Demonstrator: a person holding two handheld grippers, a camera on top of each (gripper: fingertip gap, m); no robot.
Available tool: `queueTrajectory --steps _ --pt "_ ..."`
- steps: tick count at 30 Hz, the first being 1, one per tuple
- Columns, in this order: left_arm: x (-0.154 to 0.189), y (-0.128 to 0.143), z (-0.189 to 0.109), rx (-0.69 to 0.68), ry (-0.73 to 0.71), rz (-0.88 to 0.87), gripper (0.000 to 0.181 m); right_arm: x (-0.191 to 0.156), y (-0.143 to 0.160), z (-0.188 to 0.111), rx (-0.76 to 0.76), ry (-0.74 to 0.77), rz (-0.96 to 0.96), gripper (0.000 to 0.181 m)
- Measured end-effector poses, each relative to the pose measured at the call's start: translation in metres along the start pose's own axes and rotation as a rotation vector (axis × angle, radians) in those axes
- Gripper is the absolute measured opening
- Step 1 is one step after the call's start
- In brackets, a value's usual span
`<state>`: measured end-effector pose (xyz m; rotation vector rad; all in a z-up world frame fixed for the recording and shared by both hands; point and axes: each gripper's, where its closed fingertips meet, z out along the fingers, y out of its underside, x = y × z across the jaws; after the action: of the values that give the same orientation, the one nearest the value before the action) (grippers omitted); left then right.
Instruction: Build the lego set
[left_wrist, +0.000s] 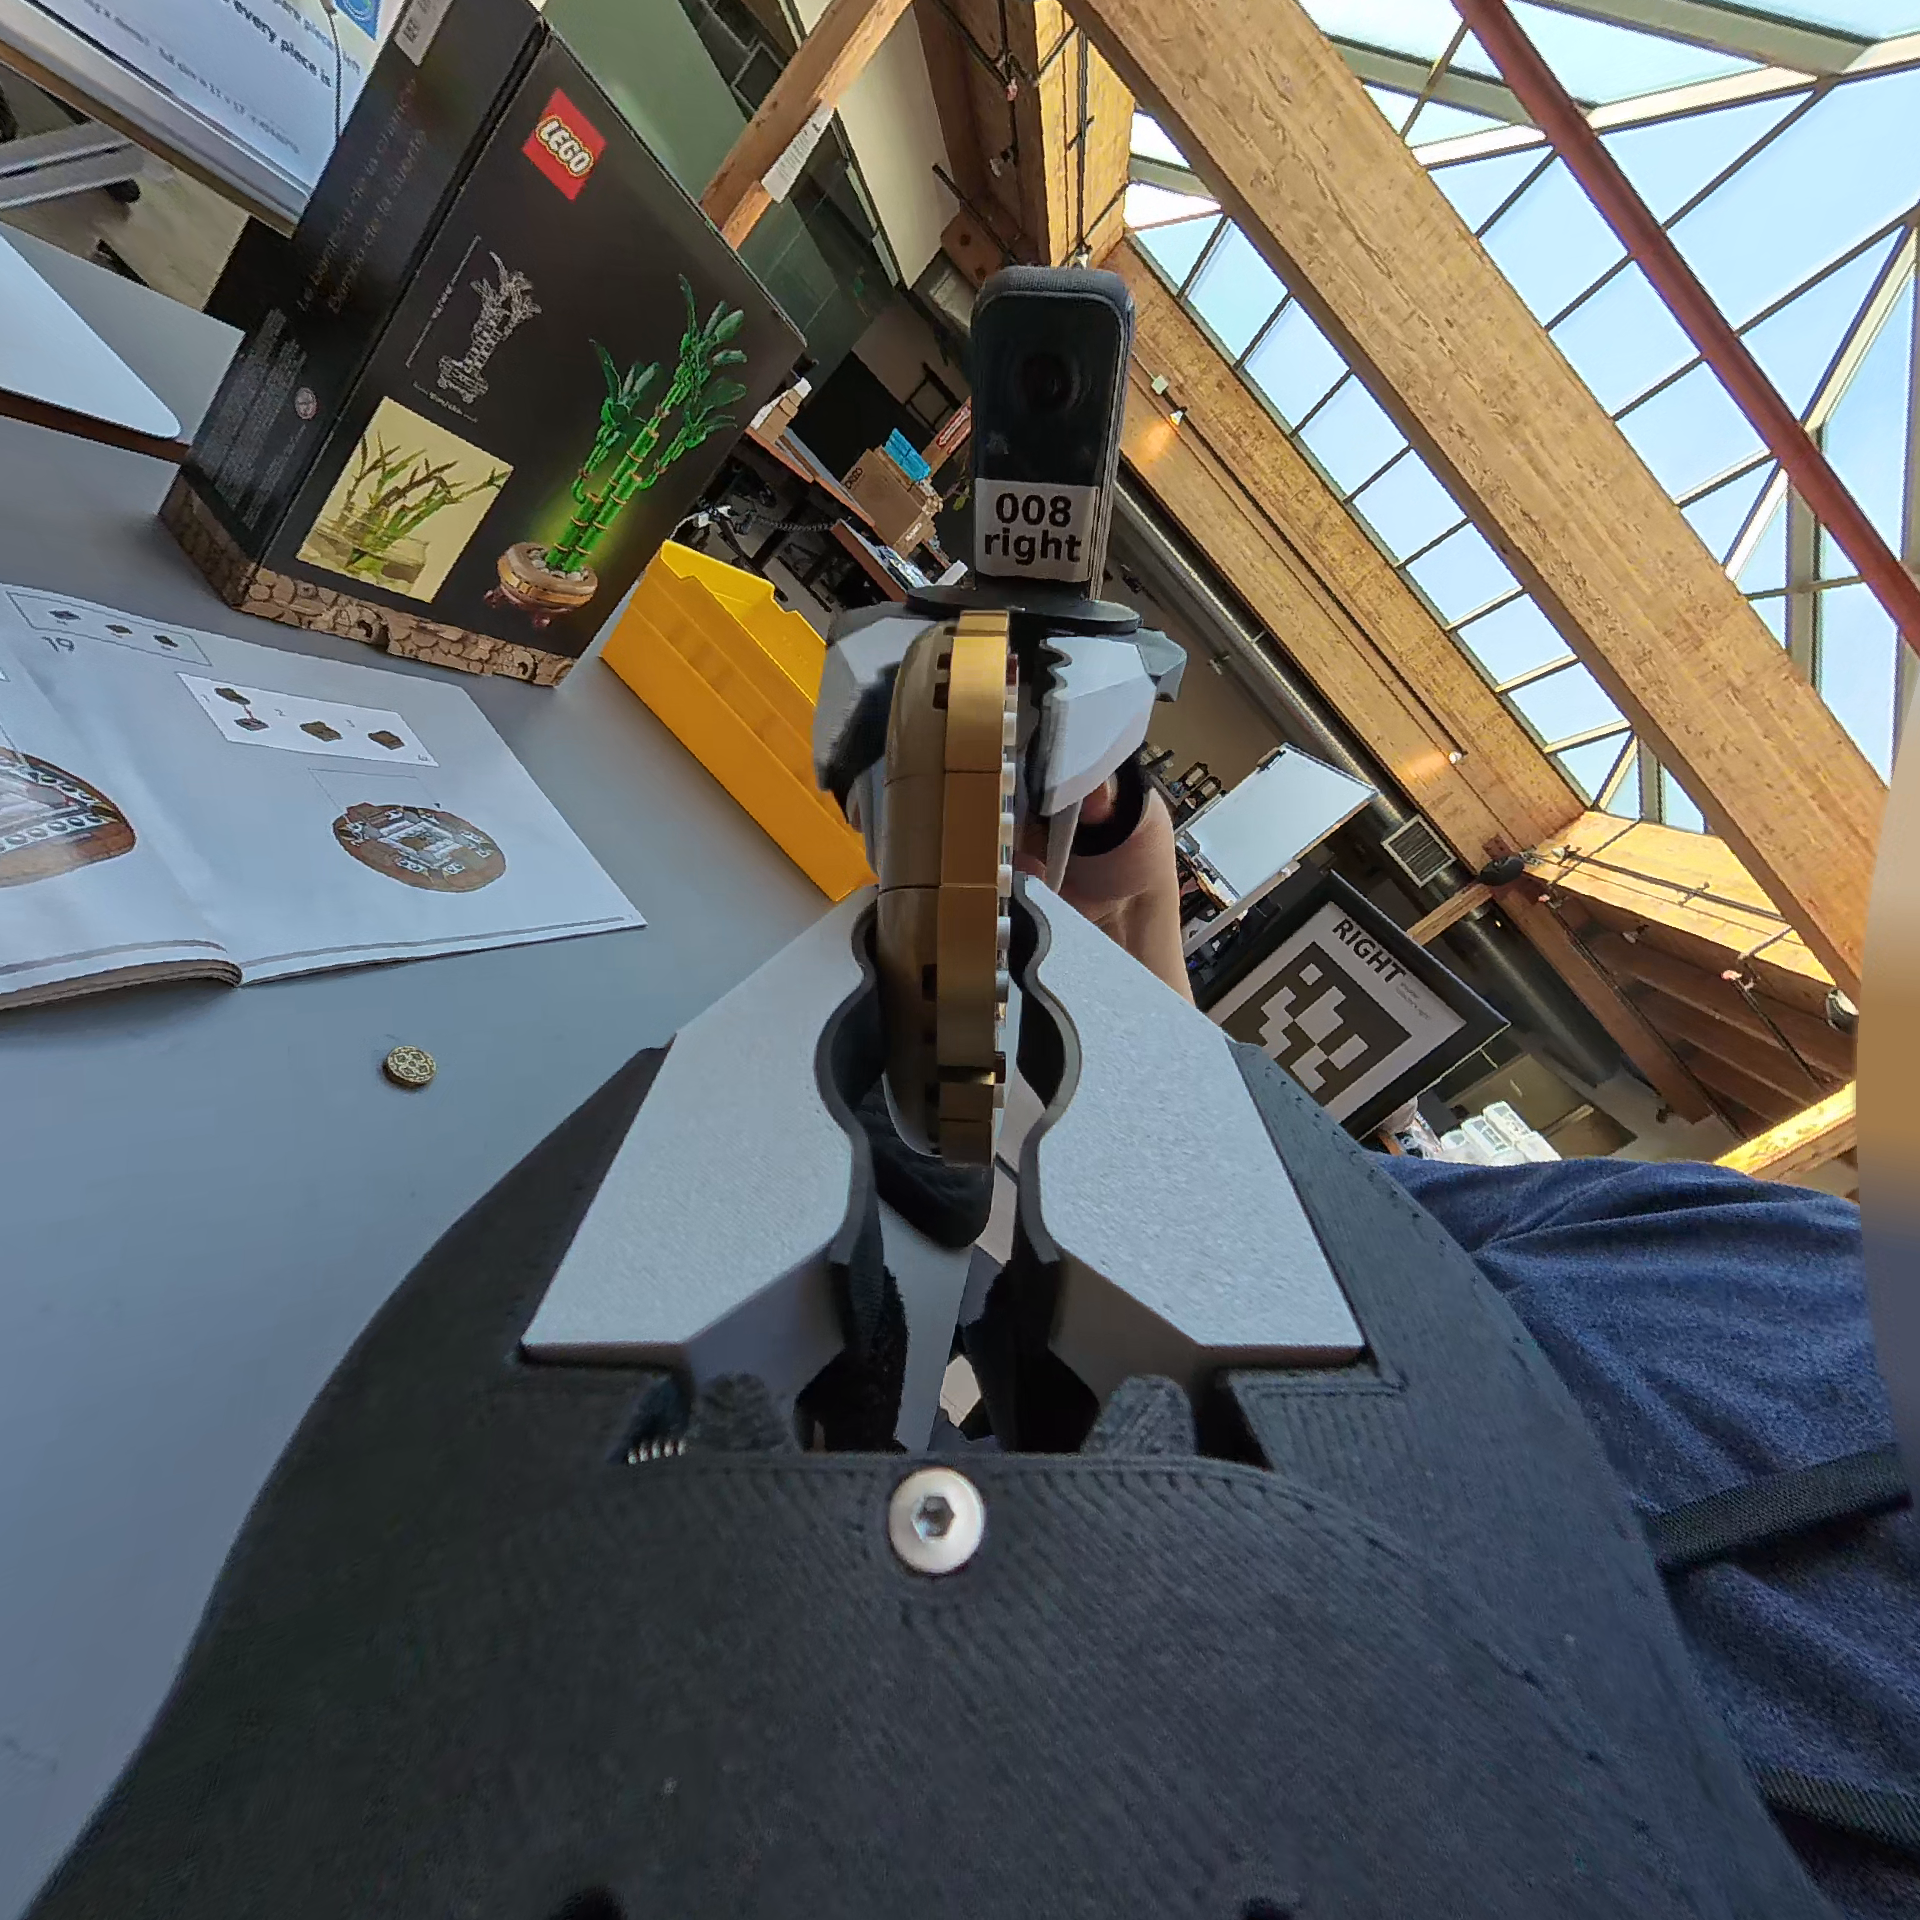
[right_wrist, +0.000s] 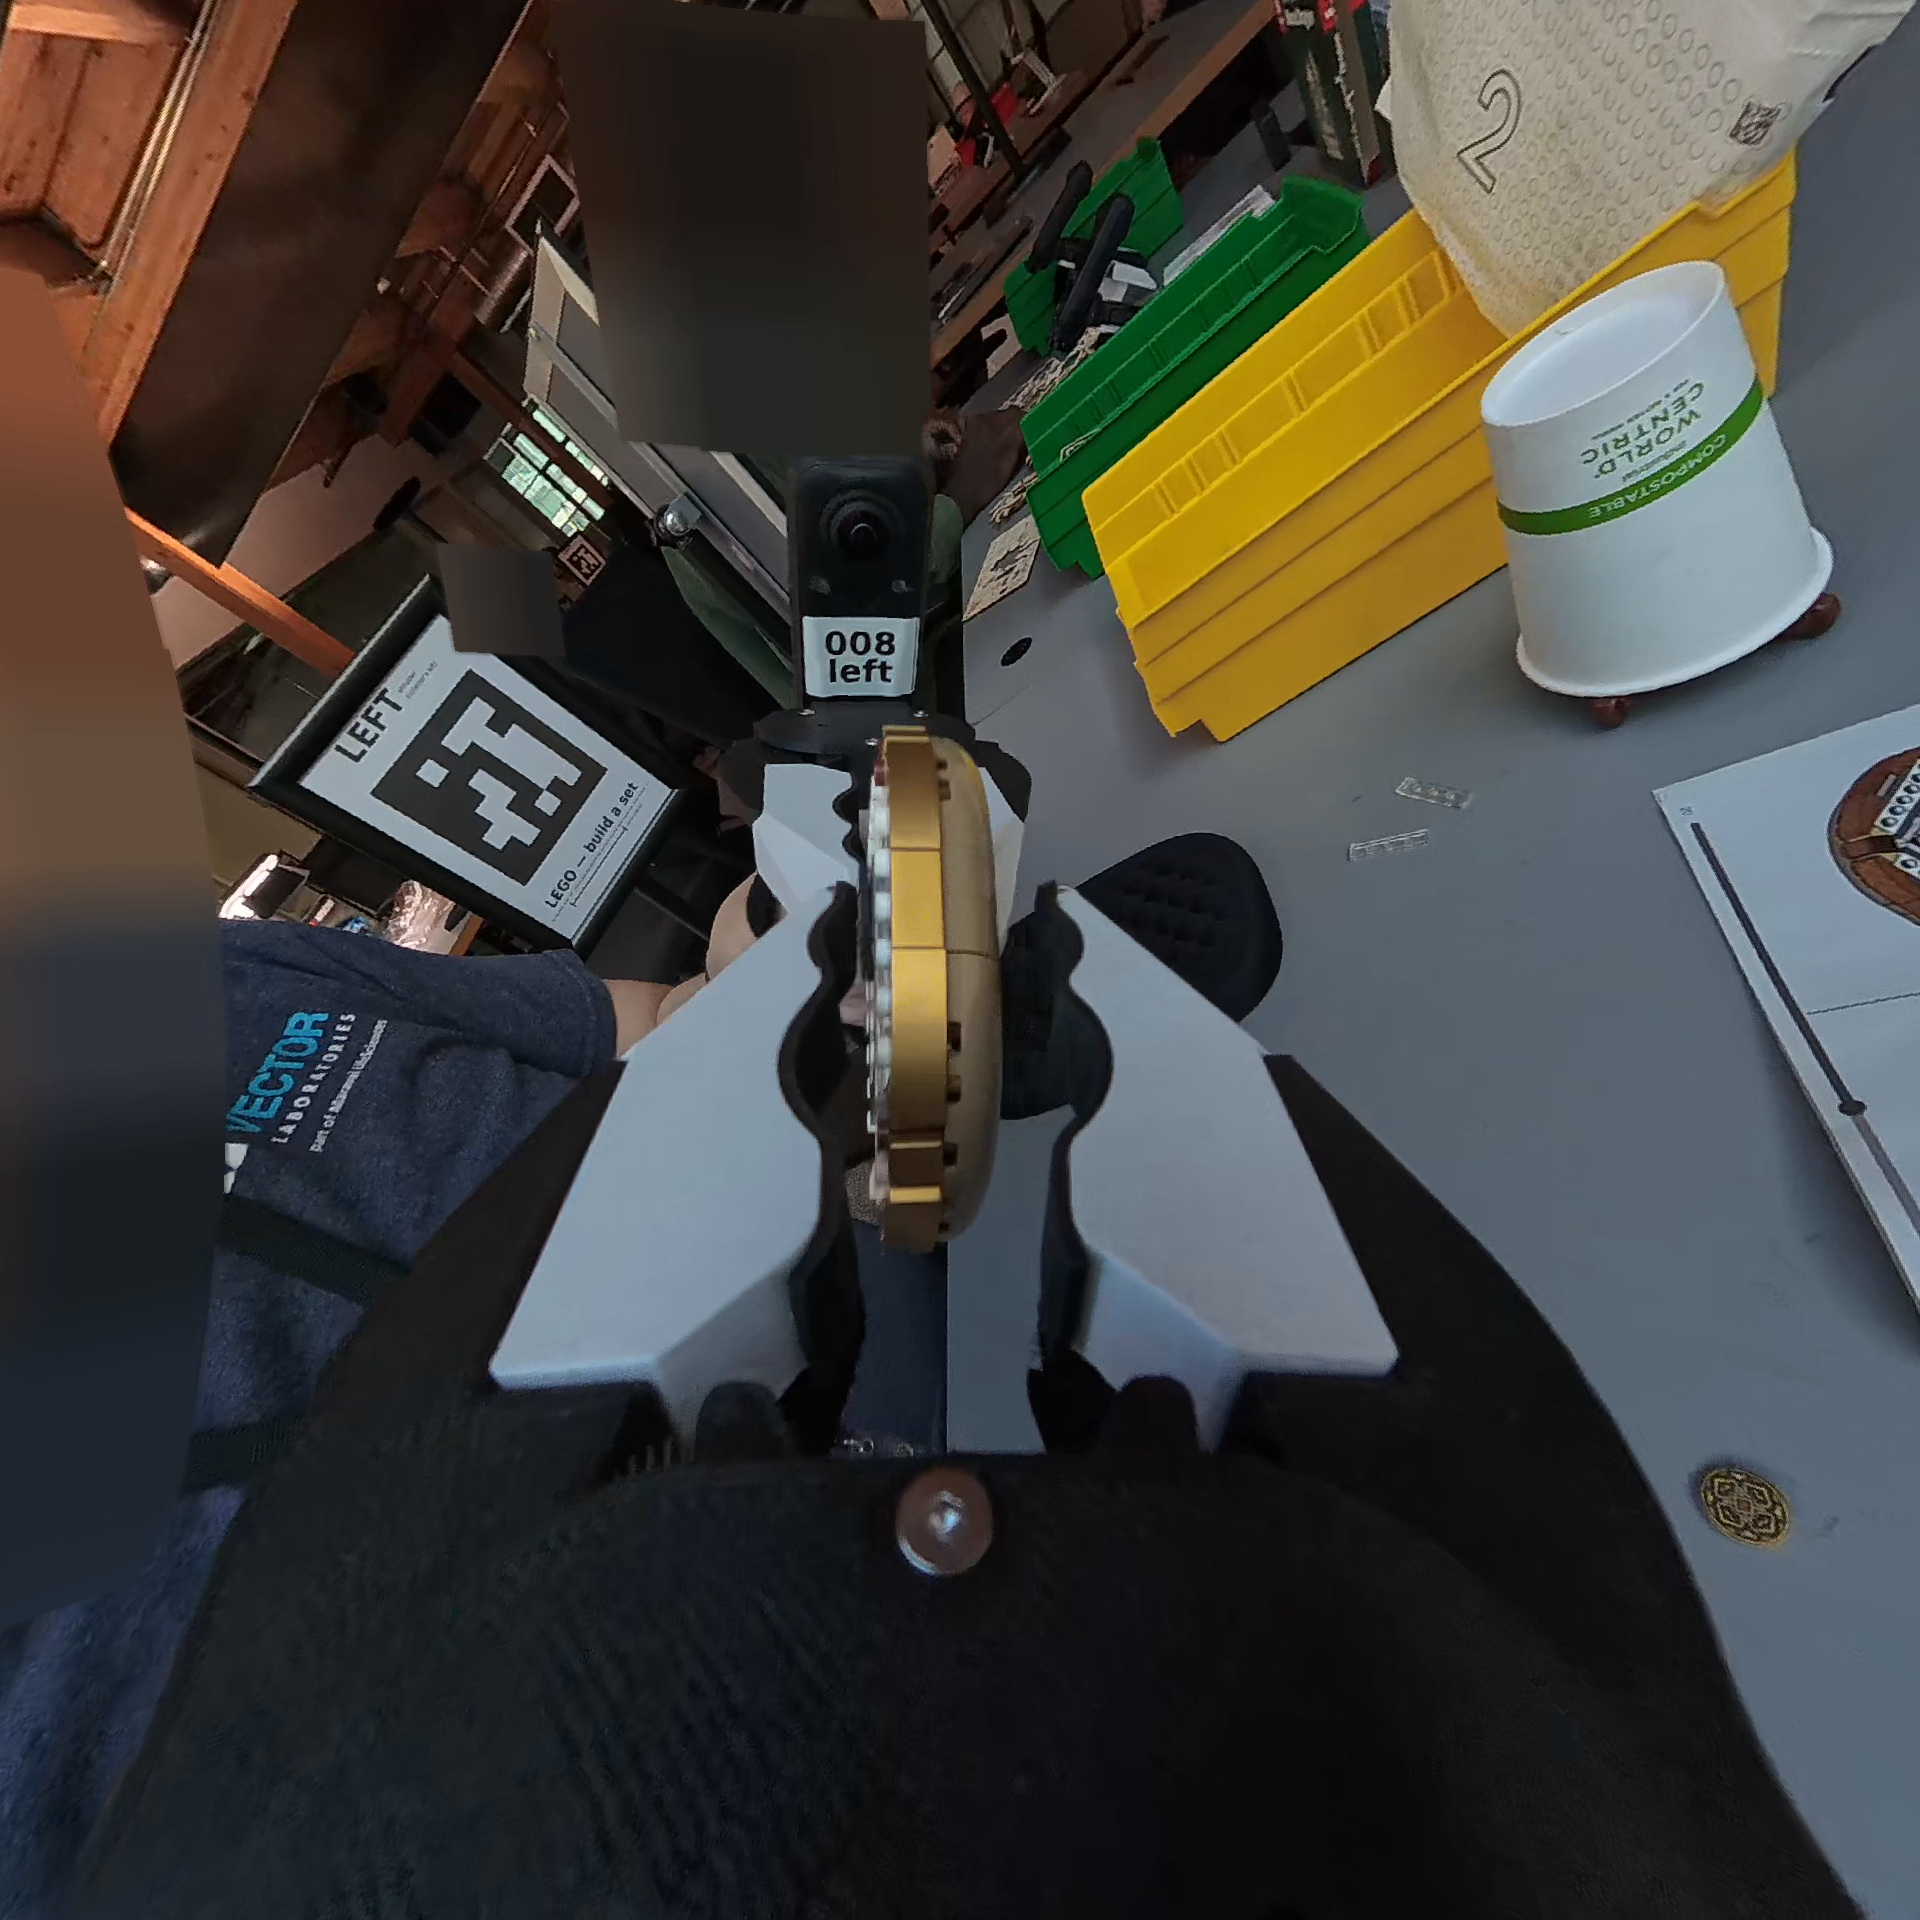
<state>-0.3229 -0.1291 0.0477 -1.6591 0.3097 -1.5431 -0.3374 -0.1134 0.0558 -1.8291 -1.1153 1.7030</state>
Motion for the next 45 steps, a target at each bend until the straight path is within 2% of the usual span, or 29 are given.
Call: queueTrajectory --steps 3,11,15,17,23,33,39,41,42,43,45 --pt "0.0 0.002 0.002 -0.01 -0.012 0.017 0.018 -0.004 0.001 0.003 -0.014 -0.022 0.011 0.021" --pt "0.003 0.004 0.002 -0.006 0.03 -0.014 0.018 -0.008 0.004 0.001 0.028 -0.109 0.075 0.019" --pt "0.004 0.0 0.0 0.006 0.122 -0.141 0.028 -0.004 0.005 0.0 0.042 -0.112 0.128 0.019" --pt "-0.001 -0.003 -0.001 0.019 0.126 -0.174 0.027 0.0 0.005 0.0 0.051 -0.102 0.147 0.019" --pt "-0.014 -0.008 0.0 0.049 0.063 -0.116 0.02 0.008 0.009 0.001 0.063 -0.091 0.186 0.019" --pt "-0.021 0.002 0.002 -0.048 -0.001 -0.045 0.019 0.015 0.015 0.001 0.062 -0.085 0.202 0.02" --pt "-0.019 0.003 0.003 -0.056 0.044 -0.086 0.019 0.015 0.013 0.001 0.077 -0.083 0.197 0.019" --pt "-0.021 0.008 0.002 -0.076 0.042 -0.095 0.028 0.014 0.01 0.0 0.087 -0.092 0.203 0.019" --pt "-0.022 0.009 0.002 -0.075 0.033 -0.082 0.028 0.014 0.01 -0.001 0.088 -0.086 0.203 0.02" --pt "-0.021 0.01 0.001 -0.075 0.036 -0.068 0.019 0.015 0.011 0.0 0.078 -0.071 0.194 0.02" --pt "-0.02 0.011 0.0 -0.085 0.036 -0.064 0.019 0.015 0.013 0.0 0.071 -0.072 0.191 0.02"
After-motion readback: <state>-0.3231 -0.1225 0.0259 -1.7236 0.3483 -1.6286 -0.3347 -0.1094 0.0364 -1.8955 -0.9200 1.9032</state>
